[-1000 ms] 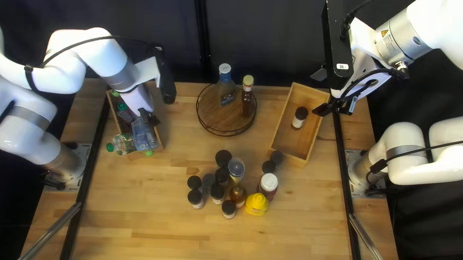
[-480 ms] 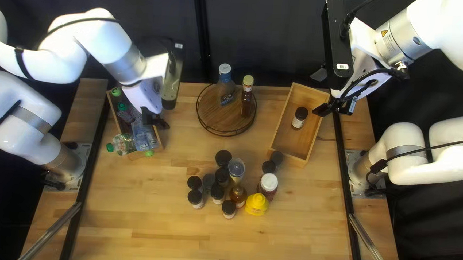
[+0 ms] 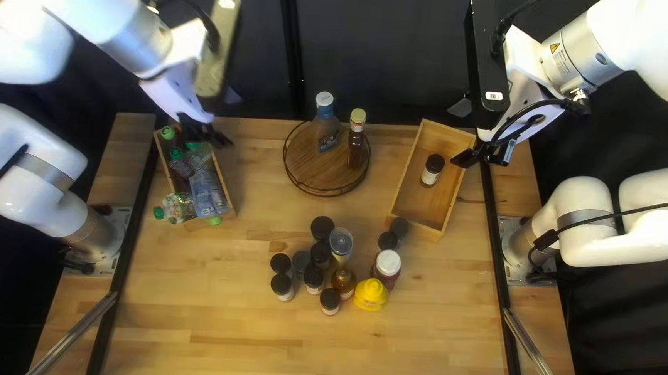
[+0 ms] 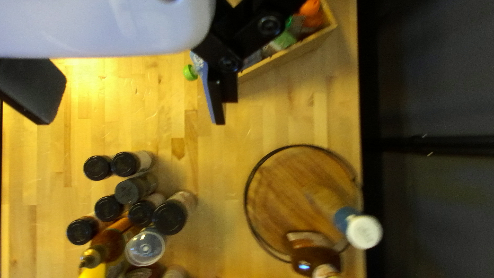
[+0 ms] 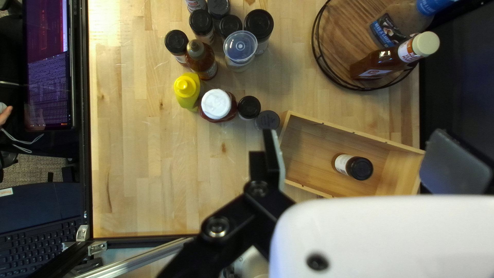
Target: Separate condiments, baby food and spices and place it in 3 different racks/containers
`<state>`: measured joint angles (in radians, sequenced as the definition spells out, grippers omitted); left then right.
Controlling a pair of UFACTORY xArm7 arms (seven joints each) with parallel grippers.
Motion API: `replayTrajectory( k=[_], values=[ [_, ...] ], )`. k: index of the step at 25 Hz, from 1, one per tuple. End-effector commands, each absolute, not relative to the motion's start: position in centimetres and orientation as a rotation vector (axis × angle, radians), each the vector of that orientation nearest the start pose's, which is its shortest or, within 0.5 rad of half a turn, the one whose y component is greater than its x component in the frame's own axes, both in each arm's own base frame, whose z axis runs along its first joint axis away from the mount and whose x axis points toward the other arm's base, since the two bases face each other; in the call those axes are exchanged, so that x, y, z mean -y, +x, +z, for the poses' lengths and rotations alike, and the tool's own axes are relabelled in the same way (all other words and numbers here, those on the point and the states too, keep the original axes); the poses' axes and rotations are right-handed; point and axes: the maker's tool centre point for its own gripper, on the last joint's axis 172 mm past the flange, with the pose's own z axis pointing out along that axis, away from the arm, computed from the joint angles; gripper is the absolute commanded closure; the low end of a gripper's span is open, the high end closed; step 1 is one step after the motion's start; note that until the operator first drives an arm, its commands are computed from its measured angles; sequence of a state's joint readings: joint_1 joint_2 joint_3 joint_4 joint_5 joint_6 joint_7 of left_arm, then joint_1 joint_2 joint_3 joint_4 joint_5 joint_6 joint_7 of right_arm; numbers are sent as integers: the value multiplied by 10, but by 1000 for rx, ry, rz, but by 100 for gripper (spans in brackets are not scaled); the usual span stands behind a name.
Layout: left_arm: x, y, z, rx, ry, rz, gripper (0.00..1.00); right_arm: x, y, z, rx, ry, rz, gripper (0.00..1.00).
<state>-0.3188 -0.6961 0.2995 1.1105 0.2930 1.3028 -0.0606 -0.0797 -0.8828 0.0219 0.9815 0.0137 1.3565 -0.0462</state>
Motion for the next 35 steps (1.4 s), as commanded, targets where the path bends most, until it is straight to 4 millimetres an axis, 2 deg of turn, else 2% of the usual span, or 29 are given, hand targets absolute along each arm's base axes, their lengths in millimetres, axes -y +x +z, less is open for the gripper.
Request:
replayTrajectory(
  k=[1,24,31,35],
  values=[
    [-75,365,472,19,-2963,-757,0,14,309,469,-23,-3071,-795,0],
    [-75,365,472,19,-2963,-757,0,14,309,469,-23,-3071,-795,0],
    [-75,365,472,19,-2963,-757,0,13,360,466,-6,-3082,-832,0],
    [-75,365,472,19,-2963,-757,0,4,394,443,-1,-3074,-812,0]
  ],
)
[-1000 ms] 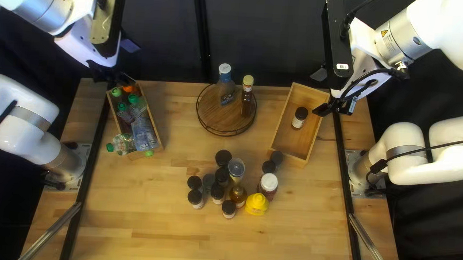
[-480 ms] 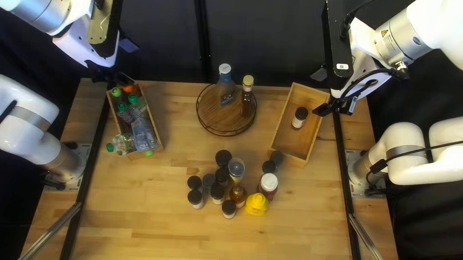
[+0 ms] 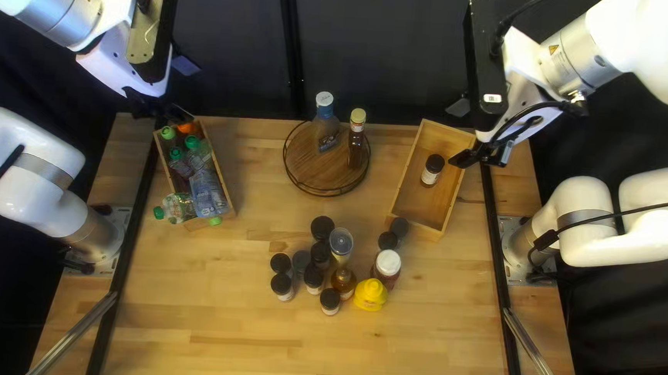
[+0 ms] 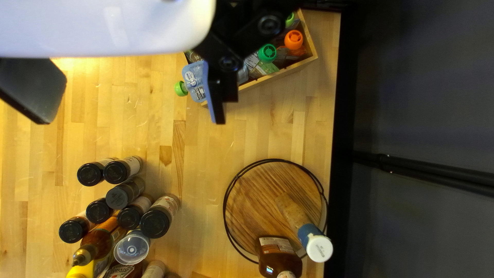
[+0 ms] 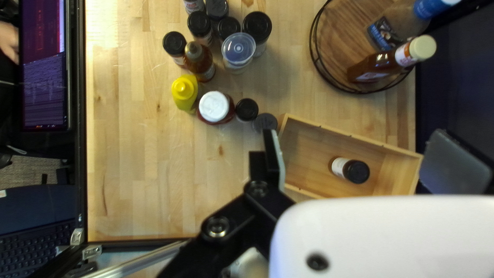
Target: Separate condiments, baby food and spices and place it in 3 different racks/containers
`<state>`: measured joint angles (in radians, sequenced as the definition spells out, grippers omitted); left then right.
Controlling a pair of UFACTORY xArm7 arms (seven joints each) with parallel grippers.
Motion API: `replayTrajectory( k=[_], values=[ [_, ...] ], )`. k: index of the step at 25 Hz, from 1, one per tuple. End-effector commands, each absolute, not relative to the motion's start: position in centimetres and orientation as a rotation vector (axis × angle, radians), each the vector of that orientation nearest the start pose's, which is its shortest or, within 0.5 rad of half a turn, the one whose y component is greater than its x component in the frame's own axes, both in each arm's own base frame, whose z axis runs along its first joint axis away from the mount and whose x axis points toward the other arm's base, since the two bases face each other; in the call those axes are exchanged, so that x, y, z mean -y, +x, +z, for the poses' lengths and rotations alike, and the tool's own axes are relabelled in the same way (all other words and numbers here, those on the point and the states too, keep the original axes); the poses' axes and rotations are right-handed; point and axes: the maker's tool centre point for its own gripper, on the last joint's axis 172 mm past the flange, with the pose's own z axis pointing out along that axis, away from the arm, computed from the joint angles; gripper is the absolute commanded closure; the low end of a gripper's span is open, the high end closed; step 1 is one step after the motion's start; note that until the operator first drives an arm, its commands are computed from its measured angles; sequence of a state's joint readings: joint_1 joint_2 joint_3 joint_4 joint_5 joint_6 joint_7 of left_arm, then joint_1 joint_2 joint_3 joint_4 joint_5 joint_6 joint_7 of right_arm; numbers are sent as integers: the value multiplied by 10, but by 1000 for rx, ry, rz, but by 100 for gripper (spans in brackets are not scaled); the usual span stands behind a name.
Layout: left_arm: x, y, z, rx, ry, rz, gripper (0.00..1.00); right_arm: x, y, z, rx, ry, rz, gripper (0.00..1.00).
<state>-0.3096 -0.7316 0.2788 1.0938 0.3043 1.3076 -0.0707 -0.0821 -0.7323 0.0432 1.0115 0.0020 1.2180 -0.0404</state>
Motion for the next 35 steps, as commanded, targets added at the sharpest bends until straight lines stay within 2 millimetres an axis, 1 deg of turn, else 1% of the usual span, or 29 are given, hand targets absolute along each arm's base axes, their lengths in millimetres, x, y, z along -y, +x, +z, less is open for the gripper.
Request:
replayTrajectory(
  k=[1,2,4,5,6,7,8,9,11,13,14,16,18,19,20,24,26,29,32,35],
  values=[
    [-75,365,472,19,-2963,-757,0,-1,399,434,-2,-3070,-797,0],
    [-75,365,472,19,-2963,-757,0,-9,406,421,6,-3066,-771,0],
    [-75,365,472,19,-2963,-757,0,-23,412,401,29,-3057,-716,0],
    [-75,365,472,19,-2963,-757,0,-35,415,386,47,-3051,-682,0],
    [-75,365,472,19,-2963,-757,0,-42,415,376,59,-3047,-658,0],
    [-75,365,472,19,-2963,-757,0,-55,415,361,82,-3039,-614,0],
    [-75,365,472,19,-2963,-757,0,-63,415,352,96,-3036,-588,0],
    [-75,365,472,19,-2963,-757,0,-76,413,337,123,-3032,-539,0],
    [-75,365,472,19,-2963,-757,0,-98,407,317,173,-3034,-457,0],
    [-75,365,472,19,-2963,-757,0,-110,401,305,219,-3039,-399,0],
    [-75,365,472,19,-2963,-757,0,-119,394,293,278,-3042,-360,0],
    [-75,365,472,19,-2963,-757,0,-127,383,274,382,-3044,-301,0],
    [-75,365,472,19,-2963,-757,0,-128,374,259,473,-3033,-263,0],
    [-75,365,472,19,-2963,-757,0,-129,369,247,556,-3014,-235,0],
    [-75,365,472,19,-2963,-757,0,-128,366,240,610,-3006,-216,0],
    [-75,365,472,19,-2963,-757,0,-124,364,214,756,-2982,-186,0],
    [-75,365,472,19,-2963,-757,0,-121,365,201,798,-2984,-185,0],
    [-75,365,472,19,-2963,-757,0,-114,367,190,842,-2986,-171,0],
    [-75,365,472,19,-2963,-757,0,-103,369,173,864,-2985,-151,0],
    [-75,365,472,19,-2963,-757,0,-97,368,162,877,-2982,-136,0]
  ],
)
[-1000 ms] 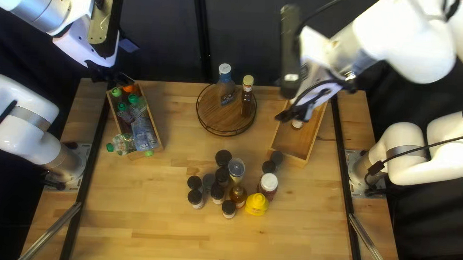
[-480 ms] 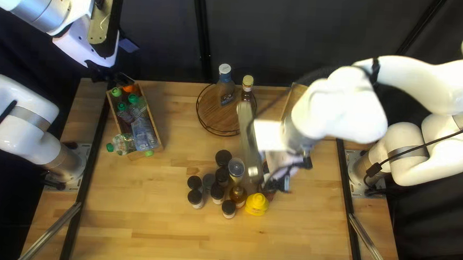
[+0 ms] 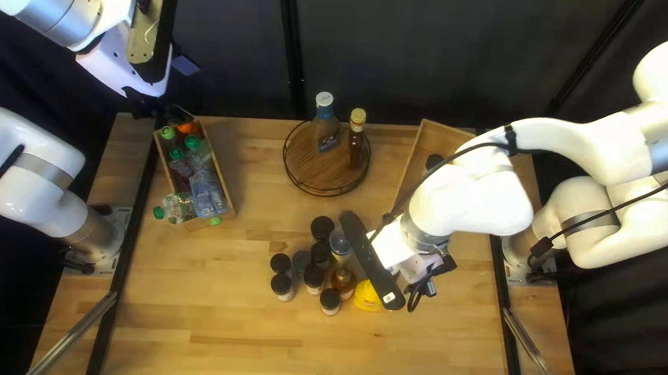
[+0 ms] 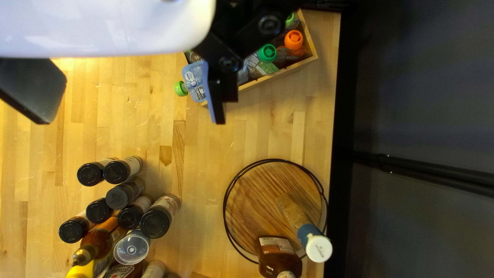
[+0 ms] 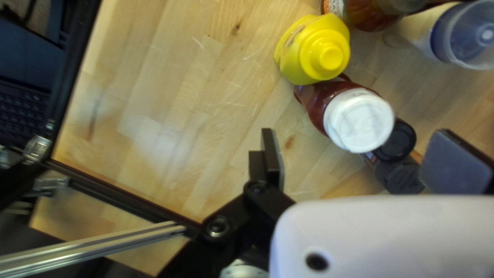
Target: Separate condiments, baby food and spices and place it in 3 different racks/containers
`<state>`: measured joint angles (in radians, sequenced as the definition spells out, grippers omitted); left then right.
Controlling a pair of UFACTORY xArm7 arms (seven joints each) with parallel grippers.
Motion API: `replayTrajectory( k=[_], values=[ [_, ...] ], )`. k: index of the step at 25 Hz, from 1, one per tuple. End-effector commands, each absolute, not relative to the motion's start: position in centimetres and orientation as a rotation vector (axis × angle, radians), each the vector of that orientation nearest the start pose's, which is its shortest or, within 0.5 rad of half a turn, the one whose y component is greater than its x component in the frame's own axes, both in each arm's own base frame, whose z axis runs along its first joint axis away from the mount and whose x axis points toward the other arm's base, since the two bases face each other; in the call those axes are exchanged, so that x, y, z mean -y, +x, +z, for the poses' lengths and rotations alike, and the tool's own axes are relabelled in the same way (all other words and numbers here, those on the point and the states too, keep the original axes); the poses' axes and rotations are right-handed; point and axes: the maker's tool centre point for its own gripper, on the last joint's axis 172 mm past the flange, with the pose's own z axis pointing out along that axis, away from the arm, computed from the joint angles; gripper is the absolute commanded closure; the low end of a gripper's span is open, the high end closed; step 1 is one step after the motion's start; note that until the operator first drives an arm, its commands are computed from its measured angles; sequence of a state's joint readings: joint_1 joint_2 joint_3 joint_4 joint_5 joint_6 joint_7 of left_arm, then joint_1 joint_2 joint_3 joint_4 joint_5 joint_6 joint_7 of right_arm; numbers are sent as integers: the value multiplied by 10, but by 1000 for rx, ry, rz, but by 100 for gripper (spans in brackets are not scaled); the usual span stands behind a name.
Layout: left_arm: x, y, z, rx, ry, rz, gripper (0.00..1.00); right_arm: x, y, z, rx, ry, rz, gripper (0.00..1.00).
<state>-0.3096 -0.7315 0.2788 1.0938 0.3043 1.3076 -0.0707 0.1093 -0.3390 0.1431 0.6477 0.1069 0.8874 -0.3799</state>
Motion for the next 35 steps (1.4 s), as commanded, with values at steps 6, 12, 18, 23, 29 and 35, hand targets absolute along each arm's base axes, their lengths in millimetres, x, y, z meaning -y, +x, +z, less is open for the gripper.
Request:
replayTrajectory(
  k=[6,12,18,23,29,35],
  values=[
    [-75,365,472,19,-2963,-757,0,-93,369,141,901,-2975,-125,0],
    [-75,365,472,19,-2963,-757,0,-92,370,130,908,-2981,-120,94],
    [-75,365,472,19,-2963,-757,0,-91,368,142,892,-3016,-103,100],
    [-75,365,472,19,-2963,-757,0,-83,358,196,863,-3064,-105,100],
    [-75,365,472,19,-2963,-757,0,-44,359,286,765,-3144,-142,100],
    [-75,365,472,19,-2963,-757,0,20,399,343,638,-3188,-213,100]
  ],
)
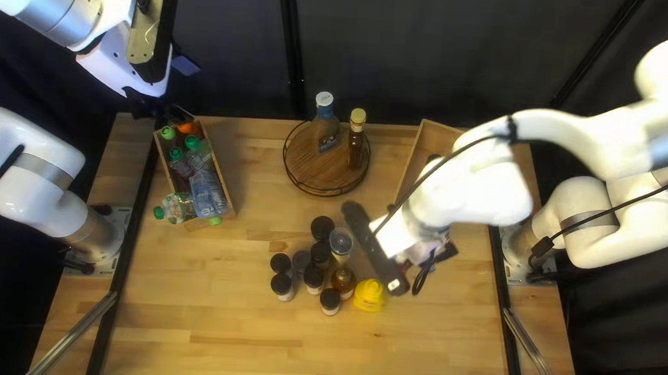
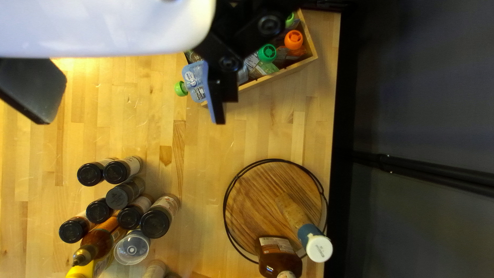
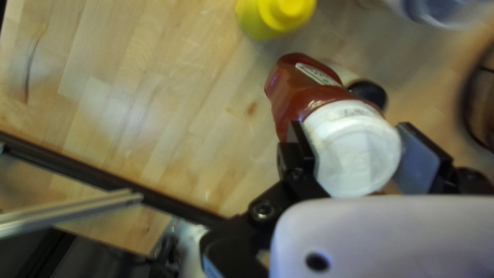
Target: Separate condiments, baby food and spices and place it in 3 different racks/containers
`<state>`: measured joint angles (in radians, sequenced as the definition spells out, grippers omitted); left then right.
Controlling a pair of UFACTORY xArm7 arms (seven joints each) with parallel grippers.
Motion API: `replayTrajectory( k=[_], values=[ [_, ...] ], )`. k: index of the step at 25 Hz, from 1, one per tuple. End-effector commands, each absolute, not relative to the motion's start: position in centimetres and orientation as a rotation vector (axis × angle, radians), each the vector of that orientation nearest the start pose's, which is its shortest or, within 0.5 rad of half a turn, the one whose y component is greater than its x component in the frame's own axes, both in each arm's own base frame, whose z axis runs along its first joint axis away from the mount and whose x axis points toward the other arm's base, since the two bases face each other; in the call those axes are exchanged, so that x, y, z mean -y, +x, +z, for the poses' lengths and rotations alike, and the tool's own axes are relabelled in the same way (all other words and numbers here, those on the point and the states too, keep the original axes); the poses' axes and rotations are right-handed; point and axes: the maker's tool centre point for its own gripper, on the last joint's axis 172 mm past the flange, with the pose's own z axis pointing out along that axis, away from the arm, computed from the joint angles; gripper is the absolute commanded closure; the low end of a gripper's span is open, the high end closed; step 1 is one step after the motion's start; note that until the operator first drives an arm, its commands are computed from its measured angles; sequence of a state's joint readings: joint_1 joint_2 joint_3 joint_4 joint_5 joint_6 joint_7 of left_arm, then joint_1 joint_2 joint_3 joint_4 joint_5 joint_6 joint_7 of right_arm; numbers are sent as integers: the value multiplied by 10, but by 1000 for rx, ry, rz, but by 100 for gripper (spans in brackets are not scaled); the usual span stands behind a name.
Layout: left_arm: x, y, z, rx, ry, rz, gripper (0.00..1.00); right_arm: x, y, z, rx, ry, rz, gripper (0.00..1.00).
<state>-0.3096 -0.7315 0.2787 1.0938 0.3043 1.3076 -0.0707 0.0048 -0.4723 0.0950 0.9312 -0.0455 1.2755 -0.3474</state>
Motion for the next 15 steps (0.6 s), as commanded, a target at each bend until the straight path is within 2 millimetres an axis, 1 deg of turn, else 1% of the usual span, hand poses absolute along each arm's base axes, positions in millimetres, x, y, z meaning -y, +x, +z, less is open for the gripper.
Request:
replayTrajectory(
  k=[1,3,4,7,8,11,13,15],
  values=[
    [-75,365,472,19,-2963,-757,0,28,406,347,624,-3191,-223,100],
    [-75,365,472,19,-2963,-757,0,43,421,351,615,-3193,-232,100],
    [-75,365,472,19,-2963,-757,0,55,434,352,616,-3188,-243,100],
    [-75,365,472,19,-2963,-757,0,81,463,345,640,-3174,-253,100],
    [-75,365,472,19,-2963,-757,0,86,469,343,647,-3170,-253,100],
    [-75,365,472,19,-2963,-757,0,104,496,328,682,-3147,-249,100],
    [-75,365,472,19,-2963,-757,0,112,508,319,699,-3136,-243,100],
    [-75,365,472,19,-2963,-757,0,125,524,302,719,-3113,-231,100]
  ],
)
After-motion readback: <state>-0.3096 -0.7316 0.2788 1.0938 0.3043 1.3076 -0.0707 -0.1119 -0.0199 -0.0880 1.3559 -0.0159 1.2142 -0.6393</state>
